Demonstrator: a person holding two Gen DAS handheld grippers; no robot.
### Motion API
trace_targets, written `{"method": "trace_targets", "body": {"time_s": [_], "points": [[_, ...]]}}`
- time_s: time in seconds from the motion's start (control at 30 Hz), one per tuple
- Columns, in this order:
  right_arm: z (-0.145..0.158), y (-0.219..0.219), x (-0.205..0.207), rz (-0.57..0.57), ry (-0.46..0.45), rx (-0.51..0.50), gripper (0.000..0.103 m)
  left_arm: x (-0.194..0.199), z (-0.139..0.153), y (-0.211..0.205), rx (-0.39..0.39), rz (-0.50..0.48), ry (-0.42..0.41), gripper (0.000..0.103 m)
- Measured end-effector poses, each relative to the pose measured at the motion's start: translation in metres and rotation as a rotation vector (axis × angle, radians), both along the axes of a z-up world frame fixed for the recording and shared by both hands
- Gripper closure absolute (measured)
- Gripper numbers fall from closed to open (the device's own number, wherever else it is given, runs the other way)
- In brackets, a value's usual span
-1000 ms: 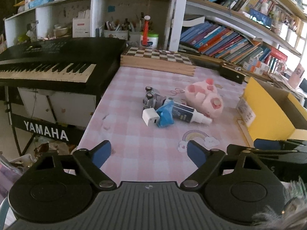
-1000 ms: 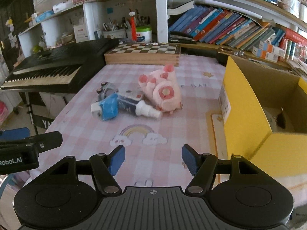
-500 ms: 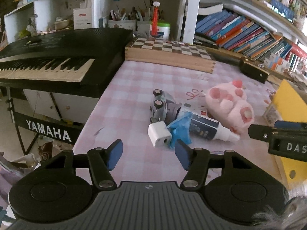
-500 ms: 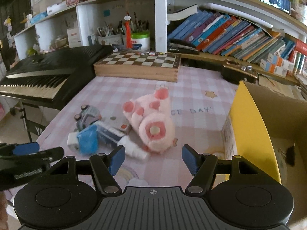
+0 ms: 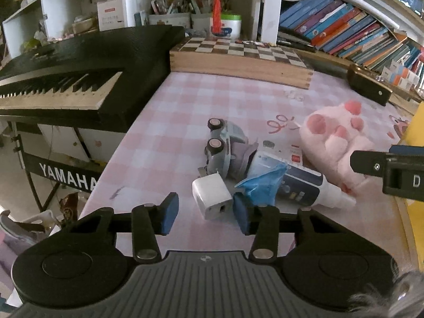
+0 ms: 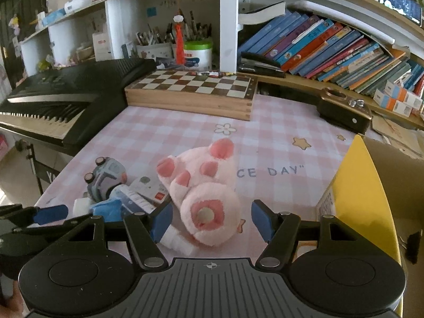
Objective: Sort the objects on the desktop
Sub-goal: 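Grasp the white charger with the left tool while the right tool closes on the pink plush pig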
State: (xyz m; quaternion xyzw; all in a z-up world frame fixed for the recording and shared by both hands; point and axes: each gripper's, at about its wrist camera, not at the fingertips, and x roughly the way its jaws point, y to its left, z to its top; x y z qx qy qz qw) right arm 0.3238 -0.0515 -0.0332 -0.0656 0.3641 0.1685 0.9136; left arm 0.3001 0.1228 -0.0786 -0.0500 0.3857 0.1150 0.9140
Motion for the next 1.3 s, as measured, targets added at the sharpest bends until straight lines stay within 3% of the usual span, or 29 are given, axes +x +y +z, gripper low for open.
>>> {"method": "trace_targets", "body": {"time_s": [0.17,0.27,0.47,0.73,0.77,0.8,0.87,1.3], "points": [[-0.006,0.004,0.011,0.016,0.018,-0.005,0.036,0.009,-0.007,0.000,0.007,0.006,0.012,0.061],[-0.010,0.009,0.018,0.031,0.025,-0.019,0.036,0.010,-0.007,-0.001,0.012,-0.003,0.005,0.072],[-0.021,0.019,0.033,0.056,0.047,-0.054,0.035,0.001,-0.003,0.011,-0.022,0.031,-0.028,0.073],[-0.035,0.031,0.047,0.065,0.058,-0.086,0.033,-0.014,0.014,0.016,-0.050,0.003,-0.068,0.073],[-0.036,0.032,0.048,0.074,0.053,-0.089,0.037,-0.015,0.017,0.016,-0.053,-0.002,-0.073,0.073],[-0.034,0.032,0.048,0.081,0.046,-0.090,0.044,-0.017,0.019,0.016,-0.054,-0.007,-0.078,0.073],[-0.029,0.029,0.046,0.084,0.042,-0.065,0.045,-0.021,0.025,0.016,-0.055,-0.016,-0.091,0.073],[0.017,0.007,0.003,0.009,-0.036,0.019,0.045,-0.055,0.056,0.015,-0.095,-0.076,-0.163,0.073]]}}
